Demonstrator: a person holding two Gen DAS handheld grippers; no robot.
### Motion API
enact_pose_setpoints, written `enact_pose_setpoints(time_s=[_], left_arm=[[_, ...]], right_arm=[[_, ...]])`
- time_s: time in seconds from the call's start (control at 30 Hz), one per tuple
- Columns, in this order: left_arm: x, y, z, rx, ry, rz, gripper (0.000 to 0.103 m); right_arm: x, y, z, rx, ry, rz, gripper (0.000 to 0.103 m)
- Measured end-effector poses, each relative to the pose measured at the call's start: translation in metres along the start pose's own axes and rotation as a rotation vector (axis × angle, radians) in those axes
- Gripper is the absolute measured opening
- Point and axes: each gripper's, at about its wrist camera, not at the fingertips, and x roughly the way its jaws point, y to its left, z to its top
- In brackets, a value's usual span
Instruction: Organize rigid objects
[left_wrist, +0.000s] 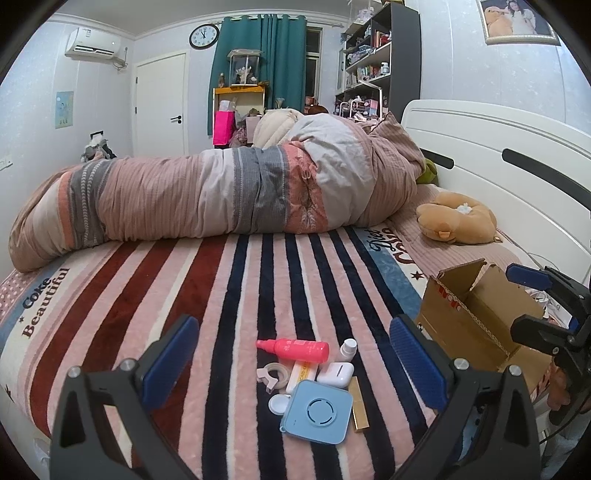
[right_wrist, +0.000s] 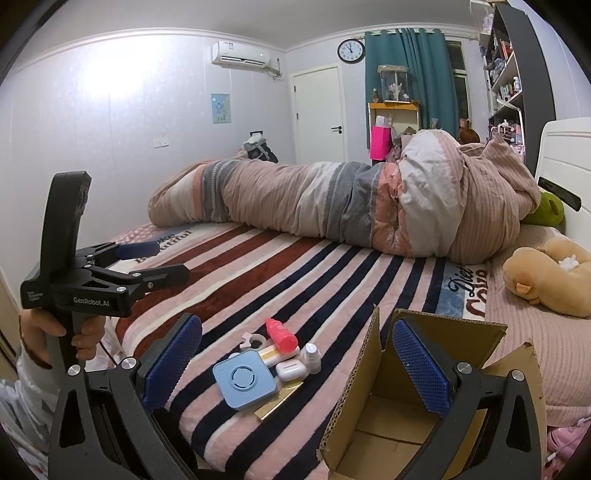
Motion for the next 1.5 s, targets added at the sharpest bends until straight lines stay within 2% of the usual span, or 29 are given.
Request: enact_pose_setpoints(time_s=[1.5], left_arm=[[-0.0032, 0.0022, -0.0022, -0.007, 0.003, -0.001, 0.103]], right_arm=[[0.0028, -0.0056, -0.0042, 0.008, 0.011, 0.002, 0.103]])
